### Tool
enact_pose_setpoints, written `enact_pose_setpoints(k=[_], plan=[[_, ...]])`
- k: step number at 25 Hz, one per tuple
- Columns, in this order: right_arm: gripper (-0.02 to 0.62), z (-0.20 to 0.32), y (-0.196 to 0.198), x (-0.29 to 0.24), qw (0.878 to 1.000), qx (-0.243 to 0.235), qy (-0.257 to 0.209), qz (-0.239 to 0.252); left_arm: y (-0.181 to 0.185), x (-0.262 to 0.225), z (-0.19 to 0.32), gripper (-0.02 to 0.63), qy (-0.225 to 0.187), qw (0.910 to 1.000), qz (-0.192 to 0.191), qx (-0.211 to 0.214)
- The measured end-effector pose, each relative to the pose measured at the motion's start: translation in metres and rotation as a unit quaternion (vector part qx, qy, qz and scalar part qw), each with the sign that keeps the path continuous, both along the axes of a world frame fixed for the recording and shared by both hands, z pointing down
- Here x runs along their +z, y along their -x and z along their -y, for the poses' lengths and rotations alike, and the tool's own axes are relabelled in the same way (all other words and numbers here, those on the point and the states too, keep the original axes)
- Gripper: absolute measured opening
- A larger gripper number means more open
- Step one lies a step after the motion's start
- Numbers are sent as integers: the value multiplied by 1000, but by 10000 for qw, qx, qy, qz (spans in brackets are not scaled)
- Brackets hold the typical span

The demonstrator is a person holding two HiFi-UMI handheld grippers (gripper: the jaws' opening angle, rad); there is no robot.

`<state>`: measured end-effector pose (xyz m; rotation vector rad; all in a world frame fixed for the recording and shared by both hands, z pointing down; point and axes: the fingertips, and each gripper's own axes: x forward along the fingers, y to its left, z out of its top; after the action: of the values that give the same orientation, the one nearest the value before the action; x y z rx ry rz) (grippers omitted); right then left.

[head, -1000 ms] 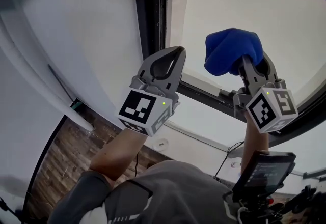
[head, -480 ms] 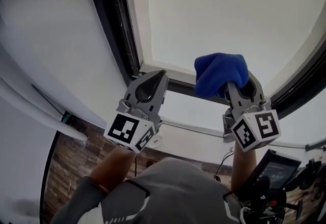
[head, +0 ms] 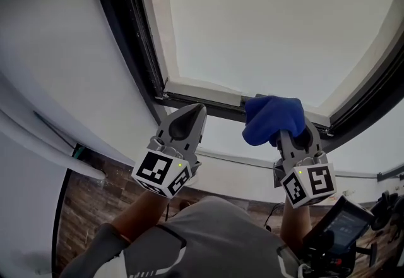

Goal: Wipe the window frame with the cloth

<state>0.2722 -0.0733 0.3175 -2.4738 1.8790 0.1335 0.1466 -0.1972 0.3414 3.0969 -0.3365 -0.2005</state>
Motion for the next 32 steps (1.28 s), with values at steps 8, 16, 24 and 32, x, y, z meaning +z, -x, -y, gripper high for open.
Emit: enact_pose_setpoints(k=[8, 16, 24, 32], plan=[[118, -14, -7, 27, 9993, 346, 134, 88, -16, 23, -8, 8, 60, 9996, 281, 66], [117, -22, -14, 48, 9975, 567, 244, 333, -23, 32, -16, 8, -82, 9991, 361, 225], [117, -26, -17, 54, 9967, 666, 330, 334, -20, 32, -16, 8, 7, 9991, 356, 219], [117, -23, -14, 55, 9967, 673, 335, 320, -18, 32, -10, 8, 53, 9993, 318, 199]])
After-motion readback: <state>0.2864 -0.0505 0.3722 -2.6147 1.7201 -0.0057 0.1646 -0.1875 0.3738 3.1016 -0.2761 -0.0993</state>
